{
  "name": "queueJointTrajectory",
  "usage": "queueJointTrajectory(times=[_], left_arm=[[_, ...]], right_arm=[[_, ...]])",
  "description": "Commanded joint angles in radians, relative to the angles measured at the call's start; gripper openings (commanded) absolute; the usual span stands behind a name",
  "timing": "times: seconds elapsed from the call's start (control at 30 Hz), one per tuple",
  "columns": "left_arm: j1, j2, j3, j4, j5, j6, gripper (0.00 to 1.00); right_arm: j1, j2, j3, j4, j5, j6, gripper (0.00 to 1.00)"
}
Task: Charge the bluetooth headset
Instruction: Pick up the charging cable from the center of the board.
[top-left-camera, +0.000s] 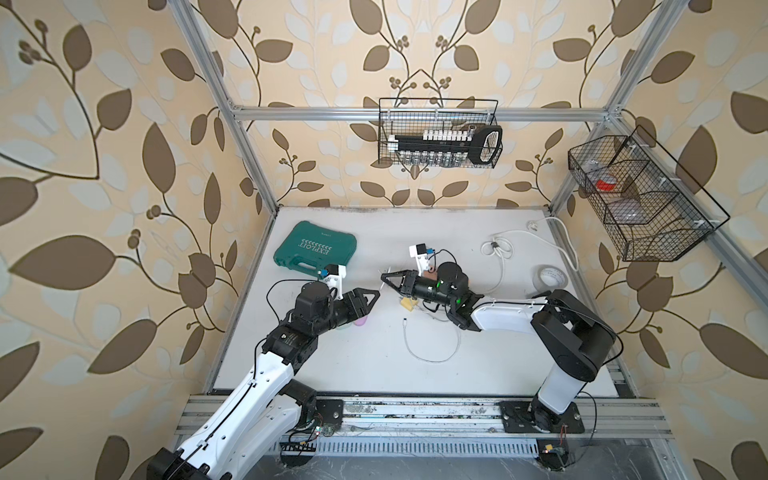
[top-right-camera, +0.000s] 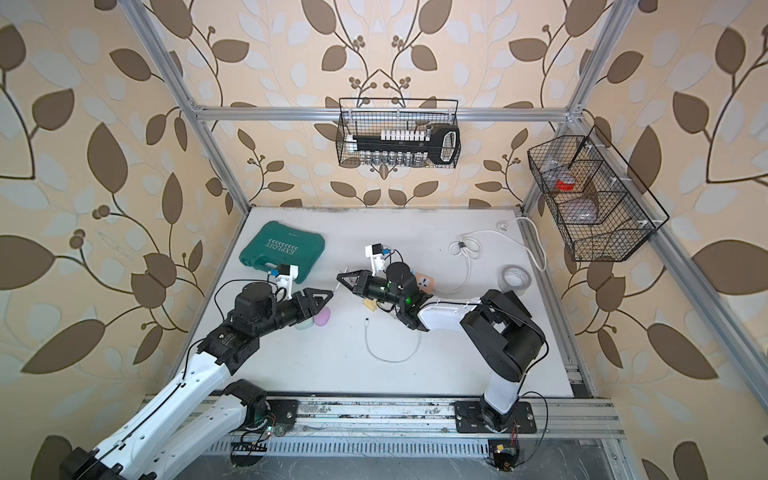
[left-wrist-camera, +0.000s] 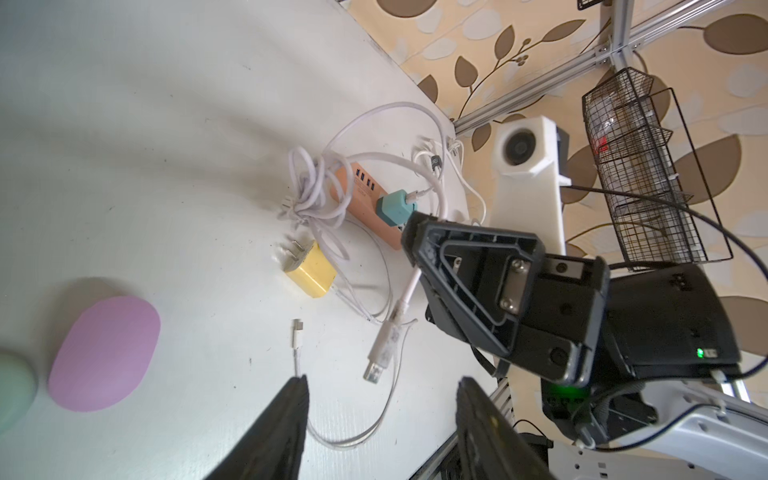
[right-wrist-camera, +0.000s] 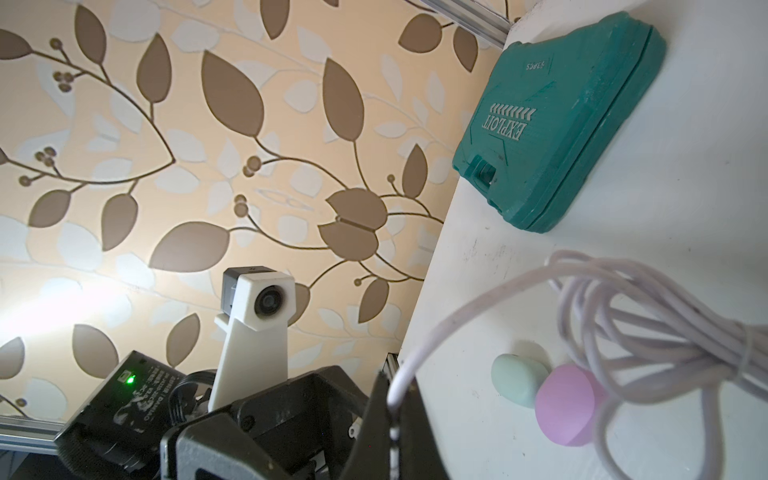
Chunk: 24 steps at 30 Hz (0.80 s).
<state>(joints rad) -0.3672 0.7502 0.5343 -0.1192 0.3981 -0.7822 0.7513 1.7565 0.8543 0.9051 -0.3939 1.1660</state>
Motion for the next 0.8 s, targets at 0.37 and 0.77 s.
queueJointTrajectory(times=[0.37,0.77], left_arm=[[0.004,0.083,0.01,0.241,0.094,-0.032,0.38],[0.007,0.085,0.018,0.258,0.108,-0.02,0.04]], right_arm=[[-0.001,0.019,-0.029,0.196,-0.033,0.086,0.03],[-0.002,0.032,-0.034,0.25,-0.05,0.11,0.05]])
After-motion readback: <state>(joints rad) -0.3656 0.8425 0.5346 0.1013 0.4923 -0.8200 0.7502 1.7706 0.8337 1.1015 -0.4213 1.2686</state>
